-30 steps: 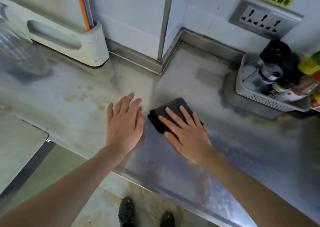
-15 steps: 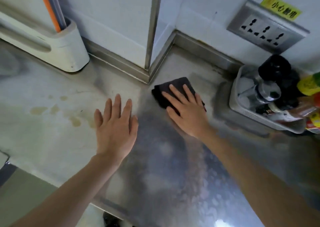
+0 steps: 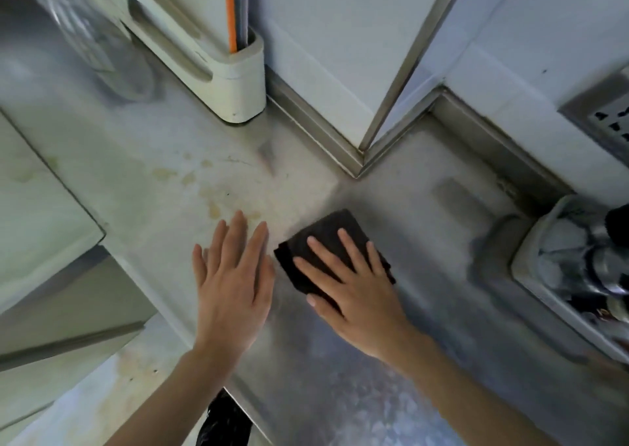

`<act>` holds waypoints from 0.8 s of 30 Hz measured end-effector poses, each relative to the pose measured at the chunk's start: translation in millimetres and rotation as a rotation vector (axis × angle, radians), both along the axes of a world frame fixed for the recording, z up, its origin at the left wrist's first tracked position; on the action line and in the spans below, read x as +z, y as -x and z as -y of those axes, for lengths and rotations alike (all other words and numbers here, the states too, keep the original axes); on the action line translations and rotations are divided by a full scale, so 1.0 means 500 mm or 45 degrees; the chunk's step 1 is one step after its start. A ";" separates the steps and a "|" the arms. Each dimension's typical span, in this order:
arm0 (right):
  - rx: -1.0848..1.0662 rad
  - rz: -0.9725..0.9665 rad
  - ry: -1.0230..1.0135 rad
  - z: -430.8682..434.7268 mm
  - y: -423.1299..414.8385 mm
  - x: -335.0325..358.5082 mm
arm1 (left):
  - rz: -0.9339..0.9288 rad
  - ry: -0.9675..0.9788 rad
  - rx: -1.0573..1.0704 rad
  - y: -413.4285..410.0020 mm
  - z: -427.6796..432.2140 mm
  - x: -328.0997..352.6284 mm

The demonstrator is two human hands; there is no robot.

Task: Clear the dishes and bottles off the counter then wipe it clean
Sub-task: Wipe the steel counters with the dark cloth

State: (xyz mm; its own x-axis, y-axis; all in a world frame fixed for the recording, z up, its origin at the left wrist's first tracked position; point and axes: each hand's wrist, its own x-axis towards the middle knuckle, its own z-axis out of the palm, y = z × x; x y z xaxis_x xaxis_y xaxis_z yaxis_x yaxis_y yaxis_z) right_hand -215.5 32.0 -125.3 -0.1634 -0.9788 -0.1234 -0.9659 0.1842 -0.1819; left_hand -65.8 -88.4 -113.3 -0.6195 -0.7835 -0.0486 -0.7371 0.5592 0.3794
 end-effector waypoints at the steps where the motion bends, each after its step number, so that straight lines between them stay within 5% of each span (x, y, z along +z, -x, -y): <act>1: 0.036 -0.037 0.003 0.006 0.028 -0.004 | 0.025 -0.001 0.019 -0.012 0.001 -0.014; 7: -0.543 -0.004 0.067 0.100 0.053 -0.012 | 0.107 0.018 0.256 -0.061 0.024 -0.045; 15: 0.147 0.001 0.037 0.022 -0.087 -0.011 | 0.133 -0.033 0.329 -0.108 0.046 -0.023; 21: -0.638 -0.001 0.105 0.081 -0.090 -0.014 | 0.155 -0.071 0.274 -0.119 0.049 -0.034; 24: -0.569 0.056 0.081 0.077 -0.214 -0.005 | 0.117 -0.116 0.273 -0.121 0.054 -0.029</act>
